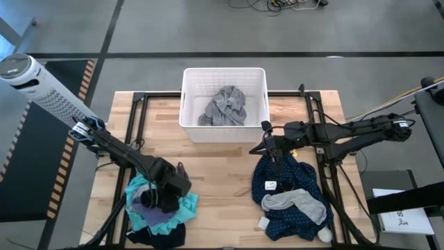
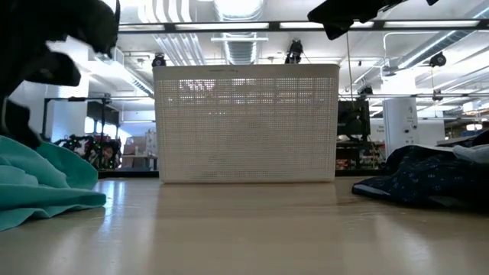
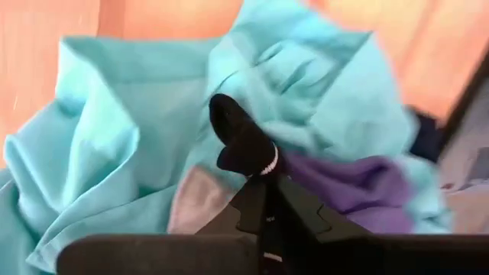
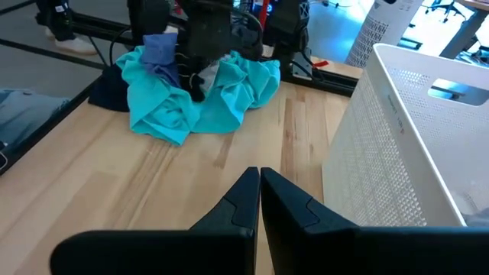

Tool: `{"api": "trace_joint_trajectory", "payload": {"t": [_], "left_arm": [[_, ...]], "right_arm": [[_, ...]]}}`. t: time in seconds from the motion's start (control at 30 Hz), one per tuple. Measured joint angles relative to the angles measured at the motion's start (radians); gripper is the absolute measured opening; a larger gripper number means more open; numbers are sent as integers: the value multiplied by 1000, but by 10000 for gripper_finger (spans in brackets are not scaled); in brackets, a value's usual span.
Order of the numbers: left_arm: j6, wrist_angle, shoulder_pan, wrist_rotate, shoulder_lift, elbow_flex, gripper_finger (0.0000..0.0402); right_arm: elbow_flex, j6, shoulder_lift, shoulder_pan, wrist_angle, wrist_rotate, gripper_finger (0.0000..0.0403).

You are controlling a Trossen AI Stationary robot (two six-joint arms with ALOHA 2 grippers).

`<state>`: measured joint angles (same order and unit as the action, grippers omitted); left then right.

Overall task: Sort clothes
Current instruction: Put the black sock into the white laundry bin

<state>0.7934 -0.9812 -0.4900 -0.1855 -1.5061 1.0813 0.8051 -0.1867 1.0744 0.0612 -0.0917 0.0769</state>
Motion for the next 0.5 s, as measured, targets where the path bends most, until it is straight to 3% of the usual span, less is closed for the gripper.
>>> {"api": "trace_joint_trajectory", "payload": {"t": [0.2,0.5], "left_arm": [[-32,2,0,105,2,133,2],[-262,-3,33,475,3,346,1]], "right_arm": [[0,2,0,0,0,0,0],[1,-8,-29,3,-4,0,0]]}}
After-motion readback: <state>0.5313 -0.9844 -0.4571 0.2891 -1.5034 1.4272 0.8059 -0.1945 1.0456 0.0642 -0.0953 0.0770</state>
